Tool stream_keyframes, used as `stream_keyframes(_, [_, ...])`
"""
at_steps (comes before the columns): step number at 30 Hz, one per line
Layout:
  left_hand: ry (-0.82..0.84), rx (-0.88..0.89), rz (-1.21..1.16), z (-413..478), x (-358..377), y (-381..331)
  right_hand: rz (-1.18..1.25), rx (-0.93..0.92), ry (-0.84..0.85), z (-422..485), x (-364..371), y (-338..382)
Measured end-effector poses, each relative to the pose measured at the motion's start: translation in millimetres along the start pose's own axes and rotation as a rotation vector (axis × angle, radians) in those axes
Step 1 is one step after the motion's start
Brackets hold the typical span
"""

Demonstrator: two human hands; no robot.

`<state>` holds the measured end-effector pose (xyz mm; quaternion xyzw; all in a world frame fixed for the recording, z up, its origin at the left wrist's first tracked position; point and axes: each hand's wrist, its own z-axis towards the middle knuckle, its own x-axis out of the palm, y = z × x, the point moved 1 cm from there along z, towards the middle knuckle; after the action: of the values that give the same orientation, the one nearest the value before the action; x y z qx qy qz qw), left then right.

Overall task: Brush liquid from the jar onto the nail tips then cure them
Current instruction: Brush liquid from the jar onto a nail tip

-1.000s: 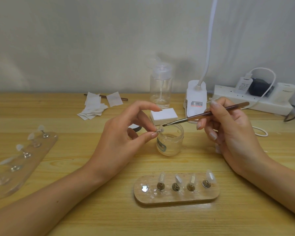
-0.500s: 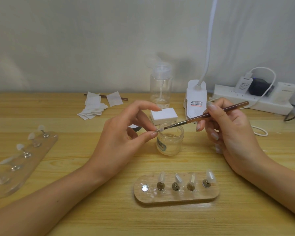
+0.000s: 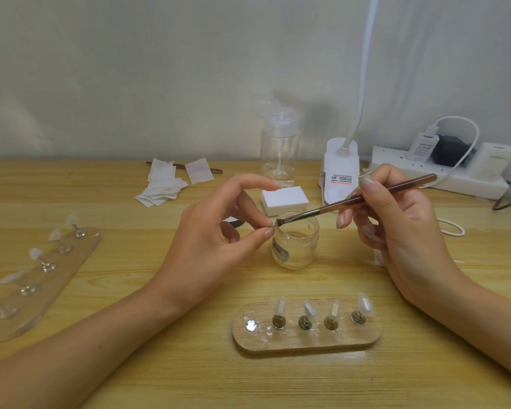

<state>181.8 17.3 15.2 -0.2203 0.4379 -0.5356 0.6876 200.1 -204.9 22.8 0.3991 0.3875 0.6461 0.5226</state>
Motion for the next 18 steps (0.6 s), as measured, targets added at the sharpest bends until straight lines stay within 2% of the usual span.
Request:
stream_keyframes(5, [-0.003, -0.019, -0.019, 0.6, 0.3, 0.8, -0.006, 0.000, -0.041, 1.3, -3.0, -1.0])
stream_keyframes(9, [-0.003, -0.048, -0.064, 0.8, 0.3, 1.2, 0.009, -0.037, 0.010, 0.2, -0.4, -0.3])
stream_keyframes(14, [0.007, -0.082, -0.123, 1.7, 0.0, -1.6, -0.020, -0.007, -0.036, 0.6, -2.7, -1.9])
stream_keyframes(18, [0.018, -0.096, -0.142, 1.4, 0.2, -1.7, 0.018, -0.036, 0.000, 0.1, -0.8, 0.0])
